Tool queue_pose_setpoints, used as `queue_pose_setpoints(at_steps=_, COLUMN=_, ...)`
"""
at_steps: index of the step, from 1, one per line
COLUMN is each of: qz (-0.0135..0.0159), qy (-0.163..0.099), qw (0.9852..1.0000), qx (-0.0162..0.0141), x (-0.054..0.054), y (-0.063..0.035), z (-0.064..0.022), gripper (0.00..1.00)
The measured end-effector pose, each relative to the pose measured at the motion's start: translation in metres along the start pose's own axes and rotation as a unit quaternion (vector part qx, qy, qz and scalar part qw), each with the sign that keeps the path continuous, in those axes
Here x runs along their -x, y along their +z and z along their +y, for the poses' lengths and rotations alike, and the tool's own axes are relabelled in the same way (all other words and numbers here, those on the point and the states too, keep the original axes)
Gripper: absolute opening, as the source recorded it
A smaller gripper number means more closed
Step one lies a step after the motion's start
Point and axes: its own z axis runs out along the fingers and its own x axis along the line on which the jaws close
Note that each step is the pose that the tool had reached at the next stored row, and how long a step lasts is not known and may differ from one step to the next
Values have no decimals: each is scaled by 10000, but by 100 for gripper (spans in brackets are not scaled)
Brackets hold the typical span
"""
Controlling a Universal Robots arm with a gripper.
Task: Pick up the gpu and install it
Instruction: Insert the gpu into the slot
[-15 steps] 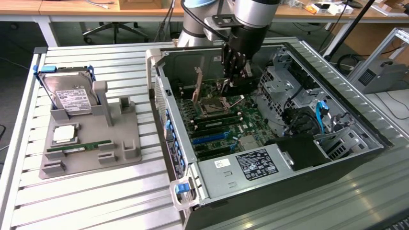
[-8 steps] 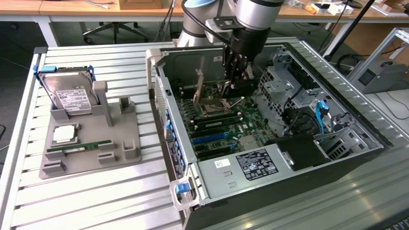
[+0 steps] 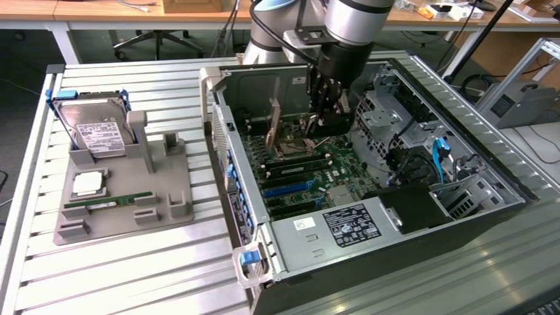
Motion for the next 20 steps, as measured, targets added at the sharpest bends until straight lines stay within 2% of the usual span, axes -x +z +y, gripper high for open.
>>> queue_pose_setpoints(at_steps=13, qz=0, qy=0, qw=10000, qx=0, x=-141, y=-2, z=-3, gripper=30)
queue_pose_setpoints(at_steps=20, qz=-1, qy=0, qw=10000, qx=0, x=-273, y=-2, z=-6, gripper=30)
